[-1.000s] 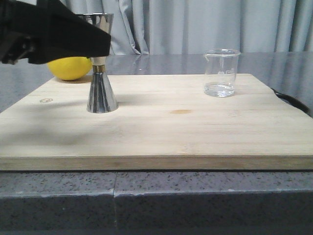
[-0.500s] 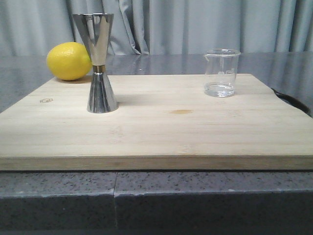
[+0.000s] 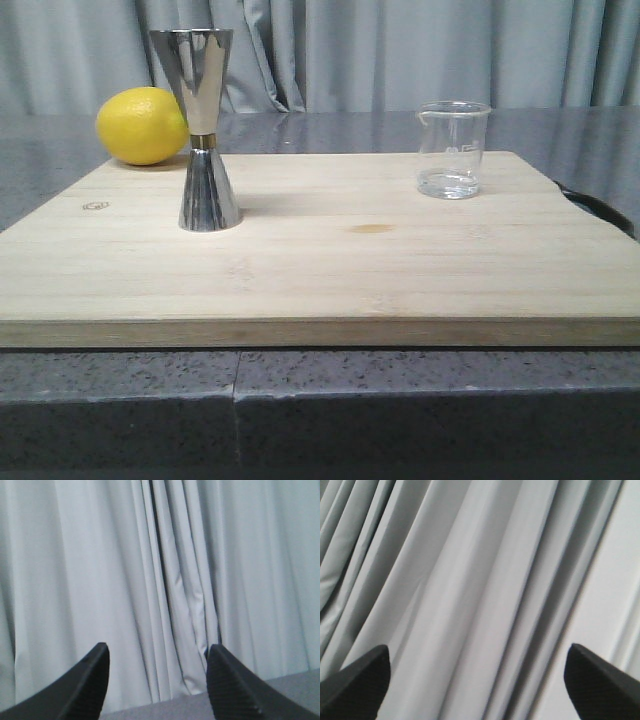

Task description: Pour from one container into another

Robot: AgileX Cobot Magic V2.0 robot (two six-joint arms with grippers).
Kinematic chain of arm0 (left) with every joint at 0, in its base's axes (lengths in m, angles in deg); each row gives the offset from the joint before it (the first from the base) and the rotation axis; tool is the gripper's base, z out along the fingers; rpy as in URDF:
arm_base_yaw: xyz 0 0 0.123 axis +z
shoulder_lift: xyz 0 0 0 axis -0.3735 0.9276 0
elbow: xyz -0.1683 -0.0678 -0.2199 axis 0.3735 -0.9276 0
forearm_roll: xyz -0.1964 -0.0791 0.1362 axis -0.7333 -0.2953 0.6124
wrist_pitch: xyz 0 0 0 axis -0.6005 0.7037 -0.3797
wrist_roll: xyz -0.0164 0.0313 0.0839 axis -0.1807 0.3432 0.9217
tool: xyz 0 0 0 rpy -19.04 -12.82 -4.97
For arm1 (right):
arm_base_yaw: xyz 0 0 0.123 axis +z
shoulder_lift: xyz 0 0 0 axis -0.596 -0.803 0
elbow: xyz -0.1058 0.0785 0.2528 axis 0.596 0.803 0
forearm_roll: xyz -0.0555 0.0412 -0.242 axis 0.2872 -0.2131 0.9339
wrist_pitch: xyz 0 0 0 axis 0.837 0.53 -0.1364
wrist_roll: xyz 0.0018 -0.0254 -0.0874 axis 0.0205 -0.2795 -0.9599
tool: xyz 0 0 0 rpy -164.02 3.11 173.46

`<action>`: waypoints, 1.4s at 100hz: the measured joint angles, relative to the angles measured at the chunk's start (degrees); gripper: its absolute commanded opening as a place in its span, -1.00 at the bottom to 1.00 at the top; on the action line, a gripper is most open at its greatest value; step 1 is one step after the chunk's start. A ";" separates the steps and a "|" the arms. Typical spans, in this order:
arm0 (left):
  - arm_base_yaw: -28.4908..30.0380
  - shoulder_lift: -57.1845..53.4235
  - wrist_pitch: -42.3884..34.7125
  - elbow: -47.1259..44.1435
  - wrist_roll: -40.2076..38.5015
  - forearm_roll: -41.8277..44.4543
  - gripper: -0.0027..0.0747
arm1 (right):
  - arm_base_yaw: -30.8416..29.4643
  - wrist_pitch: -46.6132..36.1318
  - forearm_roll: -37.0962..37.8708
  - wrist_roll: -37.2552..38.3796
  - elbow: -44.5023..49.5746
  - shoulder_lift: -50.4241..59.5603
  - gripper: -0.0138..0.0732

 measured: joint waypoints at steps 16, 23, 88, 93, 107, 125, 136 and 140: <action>0.00 -3.42 -3.79 0.24 0.01 0.24 0.07 | 0.00 10.10 0.63 0.58 1.53 14.55 0.78; 0.00 -5.01 -4.42 0.24 0.01 0.11 0.07 | 0.00 13.01 0.63 2.09 3.91 20.57 0.78; 0.00 -22.58 4.69 -20.81 0.01 -0.88 -0.09 | 0.00 21.65 -4.14 3.39 30.58 39.71 -0.29; 0.00 -22.58 5.37 -22.75 0.01 -0.88 -0.20 | 0.00 21.65 -4.26 3.42 30.69 39.71 -0.53; 0.00 -22.58 6.00 -26.45 0.01 -1.10 -0.69 | 0.00 21.24 -4.37 3.51 30.82 39.71 -0.85; 0.00 -22.58 6.00 -27.54 0.01 2.72 -0.98 | 0.00 21.16 -4.49 3.71 30.82 39.71 -0.85; 0.00 -22.58 5.89 -27.54 0.01 3.98 -0.98 | 0.00 21.16 -4.59 3.75 30.82 39.71 -0.85; 0.00 -22.58 5.89 -27.54 0.01 4.09 -0.98 | 0.00 21.16 -4.59 3.75 30.82 39.71 -0.85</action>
